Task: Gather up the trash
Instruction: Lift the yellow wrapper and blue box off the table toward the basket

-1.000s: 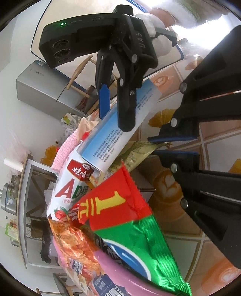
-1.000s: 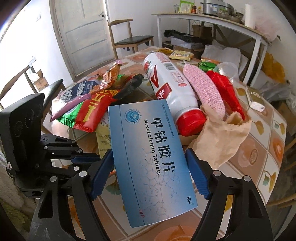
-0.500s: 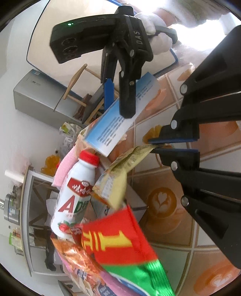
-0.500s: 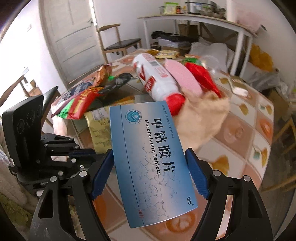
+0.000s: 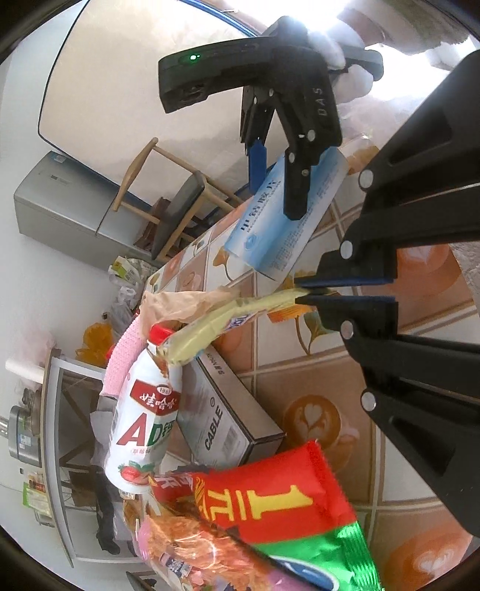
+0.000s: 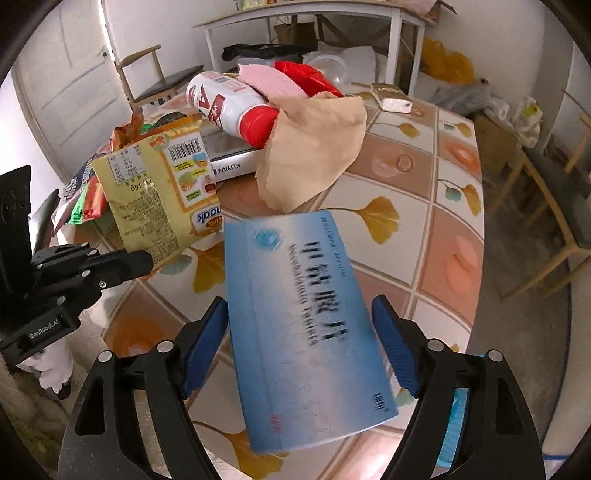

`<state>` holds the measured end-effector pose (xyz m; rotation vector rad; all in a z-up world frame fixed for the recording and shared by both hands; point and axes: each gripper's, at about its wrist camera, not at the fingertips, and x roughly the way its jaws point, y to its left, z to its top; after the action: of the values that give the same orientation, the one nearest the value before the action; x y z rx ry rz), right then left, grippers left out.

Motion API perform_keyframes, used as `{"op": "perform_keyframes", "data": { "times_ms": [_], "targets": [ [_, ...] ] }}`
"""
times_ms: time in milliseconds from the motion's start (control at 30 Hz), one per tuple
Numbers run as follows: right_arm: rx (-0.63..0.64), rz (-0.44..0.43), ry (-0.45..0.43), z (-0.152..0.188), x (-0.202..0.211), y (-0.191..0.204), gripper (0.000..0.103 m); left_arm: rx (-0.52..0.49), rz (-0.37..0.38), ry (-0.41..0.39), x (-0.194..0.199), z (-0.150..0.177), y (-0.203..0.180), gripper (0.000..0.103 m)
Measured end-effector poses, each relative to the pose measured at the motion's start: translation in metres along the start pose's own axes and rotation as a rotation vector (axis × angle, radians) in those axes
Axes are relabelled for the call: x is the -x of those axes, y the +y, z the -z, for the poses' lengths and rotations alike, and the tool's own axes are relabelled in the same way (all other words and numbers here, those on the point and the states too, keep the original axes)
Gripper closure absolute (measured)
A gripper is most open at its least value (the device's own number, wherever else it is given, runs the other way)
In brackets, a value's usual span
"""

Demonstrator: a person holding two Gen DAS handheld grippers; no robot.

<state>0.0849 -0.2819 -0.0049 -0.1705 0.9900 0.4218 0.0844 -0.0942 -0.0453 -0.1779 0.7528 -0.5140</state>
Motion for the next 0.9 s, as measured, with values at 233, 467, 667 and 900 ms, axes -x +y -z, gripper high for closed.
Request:
{"op": "perform_keyframes", "data": {
  "times_ms": [233, 467, 667, 900],
  "targets": [
    [0.045, 0.045, 0.036, 0.005, -0.011, 0.009, 0.021, -0.017, -0.02, -0.02, 0.012, -0.003, 0.0, 0.1],
    [0.022, 0.034, 0.015, 0.009, -0.008, 0.007, 0.03, -0.05, -0.041, -0.041, 0.024, -0.006, -0.007, 0.1],
    [-0.018, 0.031, -0.04, 0.012, 0.012, 0.0, 0.031, -0.099, -0.04, -0.073, 0.04, -0.009, -0.019, 0.1],
    [-0.103, 0.046, -0.116, 0.028, 0.047, -0.02, 0.031, -0.177, -0.01, -0.094, 0.047, -0.018, -0.047, 0.1]
  ]
}}
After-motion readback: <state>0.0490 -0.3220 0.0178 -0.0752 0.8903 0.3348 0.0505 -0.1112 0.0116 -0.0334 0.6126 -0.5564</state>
